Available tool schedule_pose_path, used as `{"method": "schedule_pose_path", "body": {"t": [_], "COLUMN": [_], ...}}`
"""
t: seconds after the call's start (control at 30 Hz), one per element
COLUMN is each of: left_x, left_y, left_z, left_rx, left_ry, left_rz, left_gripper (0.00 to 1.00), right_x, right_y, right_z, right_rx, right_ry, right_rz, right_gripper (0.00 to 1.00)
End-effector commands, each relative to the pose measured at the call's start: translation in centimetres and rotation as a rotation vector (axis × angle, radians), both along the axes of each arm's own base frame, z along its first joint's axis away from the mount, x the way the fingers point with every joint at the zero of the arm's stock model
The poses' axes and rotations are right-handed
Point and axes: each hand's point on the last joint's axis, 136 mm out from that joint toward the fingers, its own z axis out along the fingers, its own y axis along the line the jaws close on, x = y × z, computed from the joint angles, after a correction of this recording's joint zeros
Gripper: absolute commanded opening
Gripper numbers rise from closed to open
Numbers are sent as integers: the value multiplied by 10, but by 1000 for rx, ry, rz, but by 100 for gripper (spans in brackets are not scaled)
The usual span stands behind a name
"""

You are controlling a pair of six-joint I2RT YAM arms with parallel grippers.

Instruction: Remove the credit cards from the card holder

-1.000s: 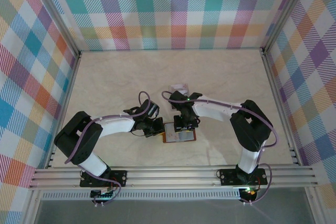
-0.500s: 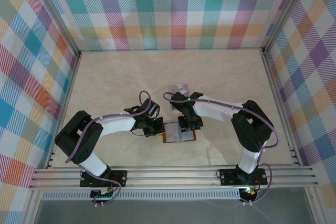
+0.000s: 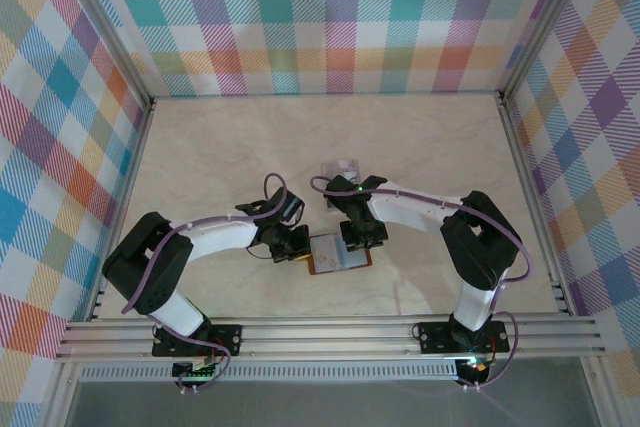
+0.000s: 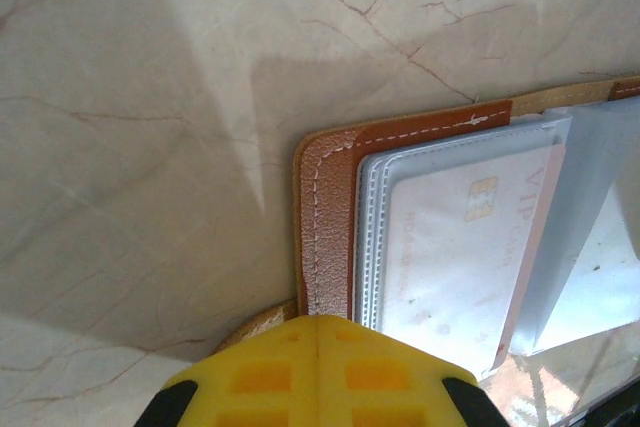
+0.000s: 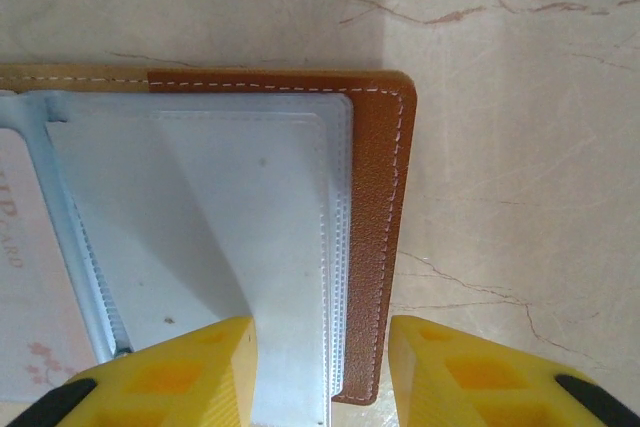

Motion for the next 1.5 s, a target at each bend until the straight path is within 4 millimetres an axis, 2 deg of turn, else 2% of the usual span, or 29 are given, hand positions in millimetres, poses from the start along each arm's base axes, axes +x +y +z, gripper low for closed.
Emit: {"method": "schedule_pose_path", "body": {"t": [0.0,0.2,0.47,0.7,0.8,0.9,1.03,1.23,1.47], "left_x": [5,5,2,-1,-4,-6,-6,-7,-8], "left_y": [1,-3,-12,-19,-21,-22,-21,-20,-15], "left_z": [15,20,17,11,7,3,0,-5,-11], "left_rx": [1,-8,-9,0,4,8,16,21,55], "left_ry": [-25,-34,-25,-16,-10,2,4,9,18], "left_rz": [0,-5,-25,-42,-49,-53,-54,-49,-51], "left_gripper": [3,3,3,3,3,3,3,2,2], "right_x": [0,2,5,-1,-5,-8,-11,-11,-13], "right_y": [1,5,10,42,60,74,83,81,76], "right_z": [11,23,48,65,66,61,50,24,4], "right_rx": [1,30,67,261,357,421,463,471,499], "right_ry": [-14,-27,-61,-29,7,44,82,128,165], "right_rz": [24,32,41,55,67,63,59,33,19], "right_gripper": [40,40,40,39,34,26,21,17,17]}}
